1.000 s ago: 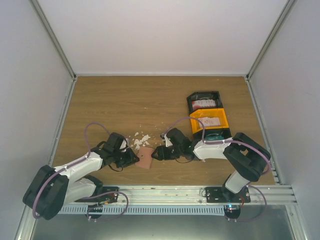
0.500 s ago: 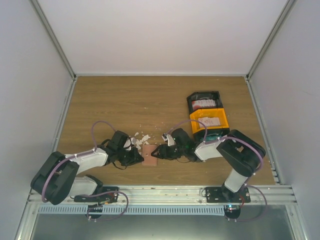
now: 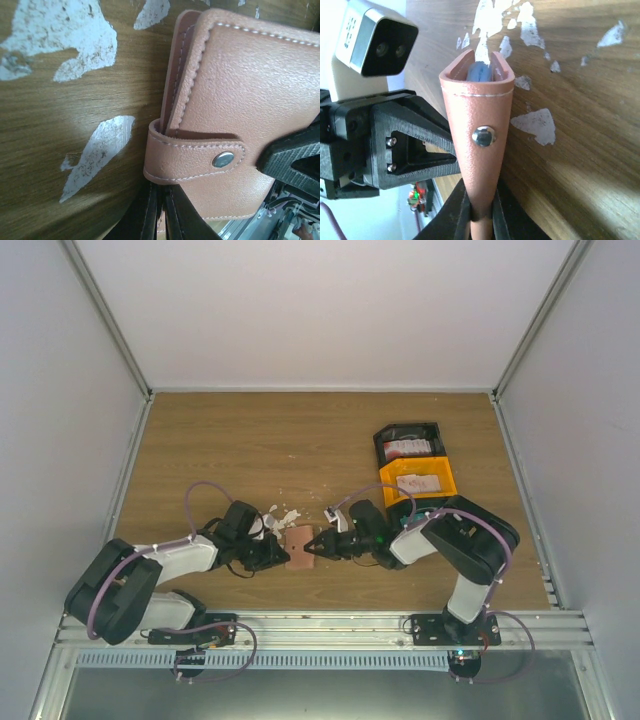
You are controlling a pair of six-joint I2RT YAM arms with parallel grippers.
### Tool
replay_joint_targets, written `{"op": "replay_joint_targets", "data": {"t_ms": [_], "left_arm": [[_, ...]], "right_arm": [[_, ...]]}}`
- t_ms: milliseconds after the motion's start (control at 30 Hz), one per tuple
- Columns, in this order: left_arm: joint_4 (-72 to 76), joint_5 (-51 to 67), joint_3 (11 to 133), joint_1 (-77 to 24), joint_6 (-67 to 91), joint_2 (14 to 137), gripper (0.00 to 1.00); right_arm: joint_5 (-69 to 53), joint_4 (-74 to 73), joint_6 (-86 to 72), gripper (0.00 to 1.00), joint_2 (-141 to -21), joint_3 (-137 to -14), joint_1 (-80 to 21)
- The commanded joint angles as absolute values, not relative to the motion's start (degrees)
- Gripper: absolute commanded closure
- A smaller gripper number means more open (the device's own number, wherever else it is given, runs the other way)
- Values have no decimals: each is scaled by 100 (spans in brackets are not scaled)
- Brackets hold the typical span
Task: Put the credit cards into the card holder
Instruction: Open the card holder at the center of the board.
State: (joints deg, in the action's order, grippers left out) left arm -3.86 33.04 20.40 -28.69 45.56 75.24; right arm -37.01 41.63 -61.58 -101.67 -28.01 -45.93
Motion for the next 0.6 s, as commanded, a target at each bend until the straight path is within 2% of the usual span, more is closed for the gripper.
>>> {"op": "replay_joint_targets", "data": {"t_ms": [0, 100, 233, 333, 400, 467, 567], "left_arm": [[-208, 2900, 1959, -2918, 4577, 7363, 90], [-42, 2864, 2030, -2958, 4579, 6689, 85], [-226, 2399, 2308, -3041, 4386, 5750, 56], [-340, 2436, 2533, -3061, 4193, 5747, 41], [-475, 2490, 2715, -3127, 4083, 5942, 37], [-658, 2399, 2885, -3221, 3979, 6177, 37], [-863, 2096, 3023, -3322, 3906, 6340, 43]], "right_arm": [[-3620, 4232, -5980, 98, -9960, -2816, -4588], [-3326, 3600, -5712, 100, -9684, -2961, -4588], [-2798, 2327, -5390, 100, -9154, -3335, -4615], [-2485, 1540, -5286, 100, -8907, -3677, -4691], [-2343, 1206, -5289, 100, -8784, -3850, -4753], [-2258, 996, -5304, 100, -8675, -3985, -4799], [-2216, 838, -5330, 99, -8493, -4086, -4833]]}}
